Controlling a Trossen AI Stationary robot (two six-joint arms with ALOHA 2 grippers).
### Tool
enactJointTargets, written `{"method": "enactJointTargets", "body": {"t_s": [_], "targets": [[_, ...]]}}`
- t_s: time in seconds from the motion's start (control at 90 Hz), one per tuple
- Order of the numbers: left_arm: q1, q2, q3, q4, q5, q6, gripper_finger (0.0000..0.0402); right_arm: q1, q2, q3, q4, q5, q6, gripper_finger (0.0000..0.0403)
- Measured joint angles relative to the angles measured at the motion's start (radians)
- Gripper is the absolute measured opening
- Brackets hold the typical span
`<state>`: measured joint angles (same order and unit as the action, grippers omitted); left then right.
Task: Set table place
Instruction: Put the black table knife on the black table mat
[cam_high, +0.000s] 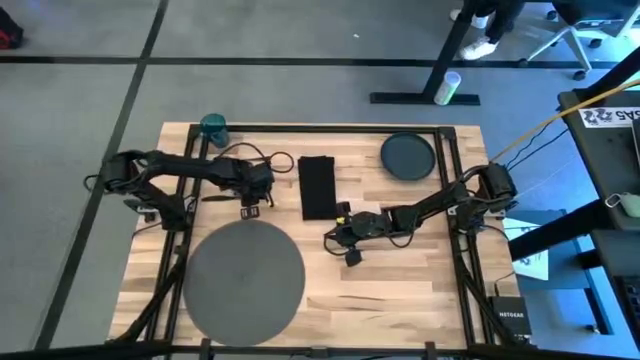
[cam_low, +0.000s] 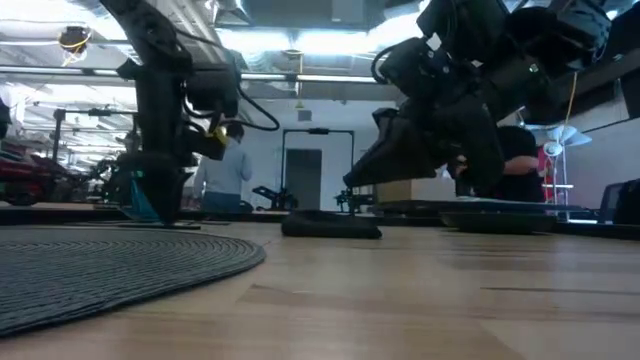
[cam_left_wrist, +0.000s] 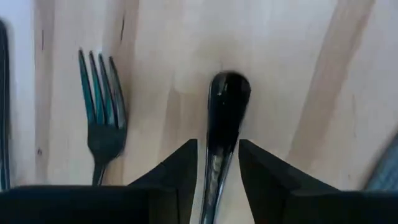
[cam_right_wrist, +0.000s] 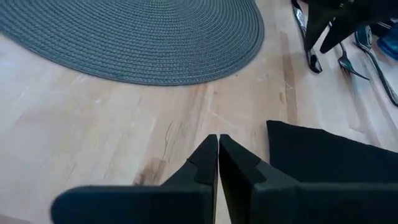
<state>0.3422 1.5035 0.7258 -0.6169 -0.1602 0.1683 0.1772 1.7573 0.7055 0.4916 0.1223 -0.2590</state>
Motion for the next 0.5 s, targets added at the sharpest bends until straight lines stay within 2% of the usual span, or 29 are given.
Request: {"method": "enactJointTargets", "body": {"t_s": [0.178,0.311,0.389,0.5], "targets": [[0.023,0.084,0.008,0.008,0.052,0.018,0.0102,0.000,0.000,0.001,0.010,0.000,0.000,0.0000],[0.018,0.107,0.010,0.008,0.053,0.023,0.0095,0.000,0.000,0.001,0.011,-0.001,0.000,0.0000],[0.006,0.109,0.015,-0.002,0.050,0.025,0.0077,0.000,0.000,0.001,0.013,-0.002,0.000,0.0000],[-0.022,0.111,0.027,-0.026,0.031,0.025,0.0027,0.000,0.000,0.001,0.014,-0.002,0.000,0.0000]]}}
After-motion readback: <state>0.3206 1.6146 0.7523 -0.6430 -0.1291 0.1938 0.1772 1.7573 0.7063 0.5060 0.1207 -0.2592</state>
